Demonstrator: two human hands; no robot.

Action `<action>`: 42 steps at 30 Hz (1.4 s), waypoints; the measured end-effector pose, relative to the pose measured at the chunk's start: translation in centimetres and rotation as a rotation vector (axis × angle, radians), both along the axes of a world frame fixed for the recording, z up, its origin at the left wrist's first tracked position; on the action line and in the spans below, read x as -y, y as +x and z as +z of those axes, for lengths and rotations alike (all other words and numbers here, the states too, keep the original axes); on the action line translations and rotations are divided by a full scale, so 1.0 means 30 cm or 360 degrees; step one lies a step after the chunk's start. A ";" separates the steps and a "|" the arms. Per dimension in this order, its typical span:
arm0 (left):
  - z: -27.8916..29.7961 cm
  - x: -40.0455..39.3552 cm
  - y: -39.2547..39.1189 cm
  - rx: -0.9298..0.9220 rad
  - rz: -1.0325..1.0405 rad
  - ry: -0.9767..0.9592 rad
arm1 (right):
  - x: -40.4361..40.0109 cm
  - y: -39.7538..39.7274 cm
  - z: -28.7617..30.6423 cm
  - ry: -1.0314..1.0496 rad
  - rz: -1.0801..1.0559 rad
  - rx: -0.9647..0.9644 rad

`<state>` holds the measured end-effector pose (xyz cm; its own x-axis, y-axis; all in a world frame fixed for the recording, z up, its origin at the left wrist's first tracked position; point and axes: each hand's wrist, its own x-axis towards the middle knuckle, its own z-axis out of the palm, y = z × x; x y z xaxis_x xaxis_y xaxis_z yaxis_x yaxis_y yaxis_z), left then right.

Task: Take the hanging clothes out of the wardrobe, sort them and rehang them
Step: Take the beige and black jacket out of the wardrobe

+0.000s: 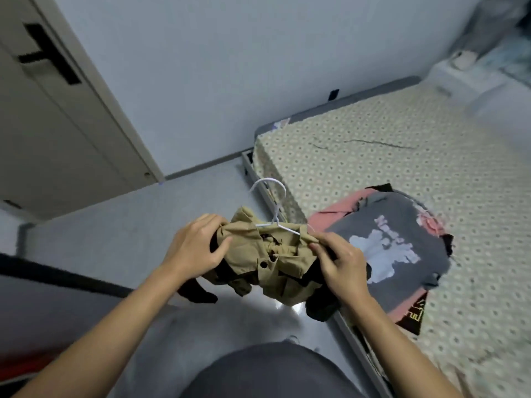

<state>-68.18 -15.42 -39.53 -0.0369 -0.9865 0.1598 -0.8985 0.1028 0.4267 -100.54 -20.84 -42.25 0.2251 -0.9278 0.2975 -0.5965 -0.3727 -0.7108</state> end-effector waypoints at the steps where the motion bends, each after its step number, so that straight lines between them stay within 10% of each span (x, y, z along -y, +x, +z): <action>1: 0.003 0.068 -0.051 0.0001 -0.0068 0.0009 | 0.015 -0.057 0.000 0.0010 -0.0074 -0.0018; 25: -0.027 1.437 -1.211 -0.0066 -0.1605 -0.0052 | 0.469 -0.896 0.013 0.0155 -0.1632 -0.0144; 42: -0.499 1.978 -2.025 0.0375 -0.1416 0.0302 | 1.075 -1.703 -0.456 0.0895 -0.1511 -0.0334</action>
<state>-128.93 -74.75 -54.51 -0.8008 -0.5891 -0.1083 -0.5887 0.7407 0.3238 -151.64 -53.10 -55.93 -0.6480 -0.7405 -0.1785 -0.5958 0.6387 -0.4869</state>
